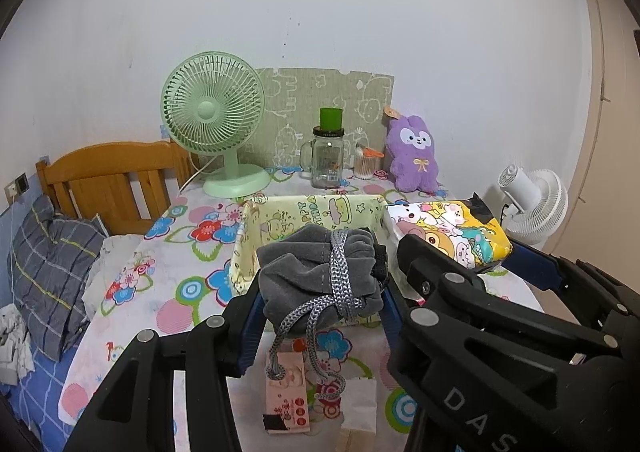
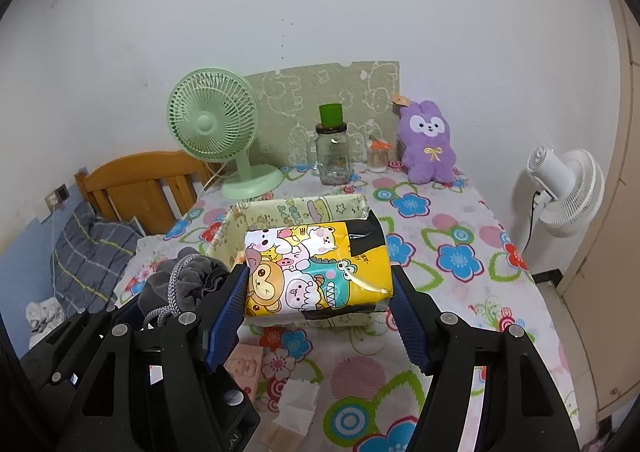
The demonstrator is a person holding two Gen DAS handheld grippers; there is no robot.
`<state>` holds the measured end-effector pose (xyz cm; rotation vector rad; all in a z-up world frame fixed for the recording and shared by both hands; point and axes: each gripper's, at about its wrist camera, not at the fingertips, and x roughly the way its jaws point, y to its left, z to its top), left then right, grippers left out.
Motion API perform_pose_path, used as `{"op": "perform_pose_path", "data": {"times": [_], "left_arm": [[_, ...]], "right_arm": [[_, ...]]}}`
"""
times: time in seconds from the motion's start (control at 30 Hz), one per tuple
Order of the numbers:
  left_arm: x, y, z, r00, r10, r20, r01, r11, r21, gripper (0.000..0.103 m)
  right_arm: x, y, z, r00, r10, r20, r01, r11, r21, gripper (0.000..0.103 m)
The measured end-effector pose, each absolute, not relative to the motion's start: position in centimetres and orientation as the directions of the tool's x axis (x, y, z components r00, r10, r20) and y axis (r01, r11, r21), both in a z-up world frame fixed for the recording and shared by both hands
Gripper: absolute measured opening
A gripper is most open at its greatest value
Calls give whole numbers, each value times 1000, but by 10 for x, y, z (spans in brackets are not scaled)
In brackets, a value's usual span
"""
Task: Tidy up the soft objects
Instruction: 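Lift both held items and carry them over the basket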
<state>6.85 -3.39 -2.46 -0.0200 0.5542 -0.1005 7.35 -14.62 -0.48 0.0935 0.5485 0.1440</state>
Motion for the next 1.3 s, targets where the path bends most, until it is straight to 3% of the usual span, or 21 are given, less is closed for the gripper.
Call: {"op": "perform_pose_path", "data": {"times": [1.3], "left_arm": [[172, -20, -44, 853, -65, -518, 42, 998, -55, 54]], "right_arm": [[190, -129, -21, 836, 229, -499, -184, 973, 137, 71]]}}
